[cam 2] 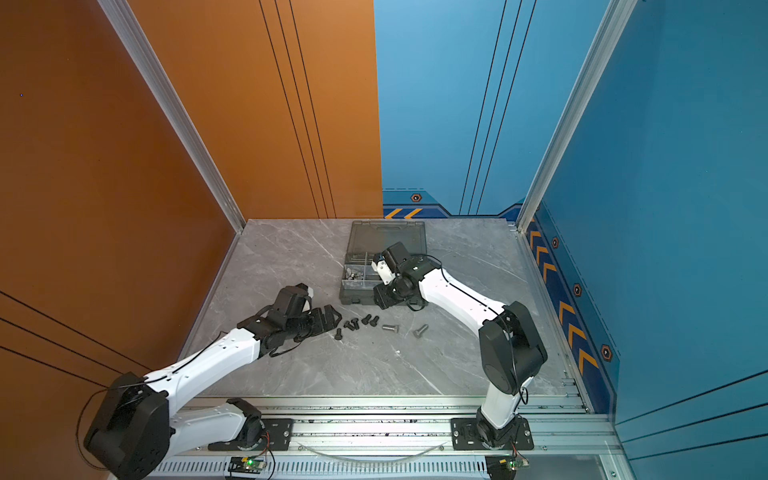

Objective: Sort the screws and nuts into containers
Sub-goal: 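Move the open right gripper back toward the black bolts near the left gripper, then lower the right gripper onto a black hex bolt and close on it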

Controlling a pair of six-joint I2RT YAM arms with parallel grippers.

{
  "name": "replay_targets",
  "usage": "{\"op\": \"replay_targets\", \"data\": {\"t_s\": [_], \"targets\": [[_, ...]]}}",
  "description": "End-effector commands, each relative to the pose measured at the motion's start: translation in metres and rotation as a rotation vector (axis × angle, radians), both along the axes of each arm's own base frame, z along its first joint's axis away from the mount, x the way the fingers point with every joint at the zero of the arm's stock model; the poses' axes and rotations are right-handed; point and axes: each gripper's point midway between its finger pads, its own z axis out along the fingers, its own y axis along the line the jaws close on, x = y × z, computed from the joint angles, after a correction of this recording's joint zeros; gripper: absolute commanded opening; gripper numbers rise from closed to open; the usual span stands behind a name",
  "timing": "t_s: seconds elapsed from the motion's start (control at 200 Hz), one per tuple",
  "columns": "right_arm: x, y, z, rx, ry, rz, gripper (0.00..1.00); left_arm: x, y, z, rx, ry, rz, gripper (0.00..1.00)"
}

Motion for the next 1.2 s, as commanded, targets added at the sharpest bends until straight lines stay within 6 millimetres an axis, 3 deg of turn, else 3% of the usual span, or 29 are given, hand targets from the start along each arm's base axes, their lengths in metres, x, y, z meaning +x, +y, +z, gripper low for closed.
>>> {"op": "replay_targets", "data": {"t_s": [0.0,0.03,0.045,0.18,0.3,0.651,0.856,0.971,0.996,1.196], "targets": [[-0.003,0.004,0.008,-0.007,-0.008,-0.099,0.52,-0.009,0.004,-0.004,-0.019,0.020,-0.031,0.98],[-0.002,0.002,0.008,-0.008,0.002,-0.141,0.52,-0.009,0.005,-0.005,-0.024,0.021,-0.029,0.98],[-0.009,0.012,0.008,-0.005,0.007,-0.130,0.52,-0.009,0.006,-0.005,-0.027,0.022,-0.027,0.98],[-0.023,0.030,-0.001,0.042,0.088,-0.212,0.53,-0.013,0.019,-0.010,-0.026,0.033,-0.002,0.98],[-0.038,0.056,-0.006,0.052,0.113,-0.171,0.54,-0.015,0.028,-0.014,-0.052,0.041,0.019,0.98],[-0.058,0.101,-0.040,-0.010,0.205,-0.119,0.54,-0.027,0.047,-0.018,-0.090,0.035,0.075,0.98],[-0.065,0.118,-0.061,-0.044,0.240,-0.104,0.53,-0.032,0.055,-0.016,-0.111,0.022,0.095,0.98],[-0.066,0.124,-0.060,-0.052,0.233,-0.100,0.52,-0.033,0.059,-0.016,-0.117,0.016,0.106,0.98],[-0.067,0.124,-0.075,-0.078,0.248,-0.104,0.52,-0.033,0.059,-0.015,-0.118,0.014,0.107,0.98],[-0.071,0.127,-0.090,-0.115,0.257,-0.105,0.50,-0.034,0.061,-0.017,-0.124,0.022,0.115,0.98]]}}
